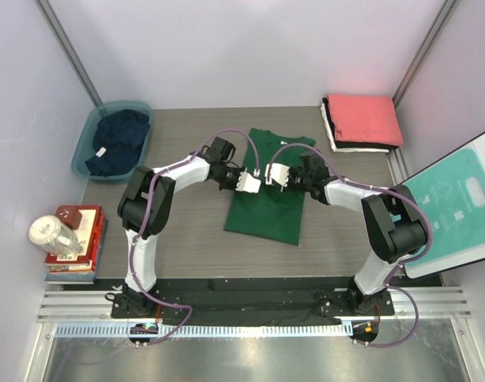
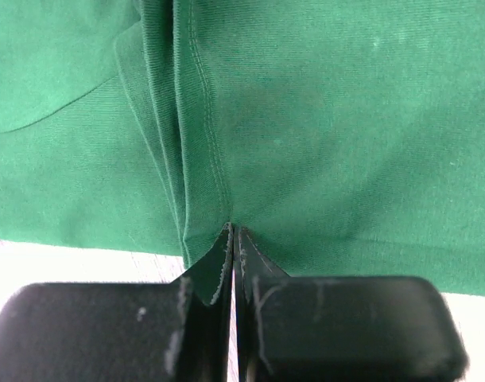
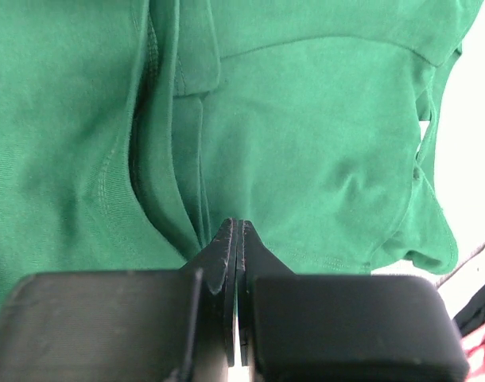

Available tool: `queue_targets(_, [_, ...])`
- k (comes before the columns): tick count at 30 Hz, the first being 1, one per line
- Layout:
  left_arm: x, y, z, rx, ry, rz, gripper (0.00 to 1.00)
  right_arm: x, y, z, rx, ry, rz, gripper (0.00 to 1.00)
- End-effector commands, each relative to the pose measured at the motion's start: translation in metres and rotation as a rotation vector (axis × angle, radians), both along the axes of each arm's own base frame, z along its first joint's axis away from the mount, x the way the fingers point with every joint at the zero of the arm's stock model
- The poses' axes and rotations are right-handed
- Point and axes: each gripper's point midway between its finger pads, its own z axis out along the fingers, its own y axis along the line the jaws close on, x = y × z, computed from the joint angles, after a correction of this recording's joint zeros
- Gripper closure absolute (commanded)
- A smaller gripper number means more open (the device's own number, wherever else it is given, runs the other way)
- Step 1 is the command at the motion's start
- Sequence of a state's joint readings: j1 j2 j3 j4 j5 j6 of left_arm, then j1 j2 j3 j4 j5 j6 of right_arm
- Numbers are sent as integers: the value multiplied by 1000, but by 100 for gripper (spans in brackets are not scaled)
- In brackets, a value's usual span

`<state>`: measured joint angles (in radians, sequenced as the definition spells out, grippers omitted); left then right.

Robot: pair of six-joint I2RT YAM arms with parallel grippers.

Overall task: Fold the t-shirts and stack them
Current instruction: Fold the folded rectangular tshirt in 1/3 of the way

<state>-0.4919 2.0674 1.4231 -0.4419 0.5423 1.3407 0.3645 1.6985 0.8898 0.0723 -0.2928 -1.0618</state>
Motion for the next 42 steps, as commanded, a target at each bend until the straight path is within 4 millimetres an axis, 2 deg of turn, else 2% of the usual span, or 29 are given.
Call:
queue_targets(1, [3, 4, 0, 16, -18, 37, 100, 8, 21, 50, 117, -40, 35, 99])
queue_targets(2, [2, 5, 3, 14, -21, 39, 100, 3, 25, 54, 132, -4, 49, 99])
queue_targets(3, [2, 5, 6, 11, -26, 39, 100, 4, 32, 69, 181, 15, 45, 99])
queue_targets(4, [2, 5, 9, 6, -31, 38, 100, -8, 39, 70, 209, 75, 77, 99])
queue_targets(6, [-2, 5, 20, -8, -37, 30, 100, -12, 48, 84, 259, 113, 98, 99])
queue_targets(7, [-4, 4, 25, -22, -38, 18, 100, -27, 53, 79, 270, 190, 131, 99])
queue_targets(9, [-7, 3, 34, -36, -42, 0, 100, -35, 59, 77, 287, 253, 164, 99])
queue_targets(10, [-9, 2, 36, -44, -46, -13, 100, -46, 60, 71, 286, 304, 191, 99])
queue_targets(13, [-6, 0, 42, -56, -48, -1, 100, -56, 62, 53, 282, 369, 207, 99])
queue_targets(16, [9, -3, 57, -100, -88, 45, 100, -61, 63, 38, 276, 419, 218, 99])
queue_targets(17, [12, 0, 56, -112, -78, 100, 100, -63, 64, 33, 271, 427, 230, 99])
queue_targets(18, [17, 0, 67, -140, -107, 119, 100, -63, 64, 28, 266, 441, 229, 99])
queue_targets(19, [23, 0, 74, -162, -142, 128, 100, -62, 64, 26, 264, 446, 228, 99])
queue_targets(20, [20, 3, 71, -162, -143, 131, 100, -59, 65, 26, 264, 444, 227, 99])
queue_targets(21, [20, 5, 77, -171, -160, 133, 100, -59, 65, 21, 260, 455, 226, 99])
queue_targets(26, [14, 11, 81, -174, -170, 136, 100, -51, 67, 11, 240, 456, 217, 99])
queue_targets(29, [9, 15, 81, -173, -163, 138, 100, -35, 63, 5, 201, 379, 177, 99])
queue_targets(35, [-2, 22, 74, -159, -144, 124, 100, -7, 63, 12, 180, 257, 155, 99])
queue_targets(42, [-7, 22, 72, -164, -119, 126, 100, 22, 51, 4, 87, 70, 99, 99])
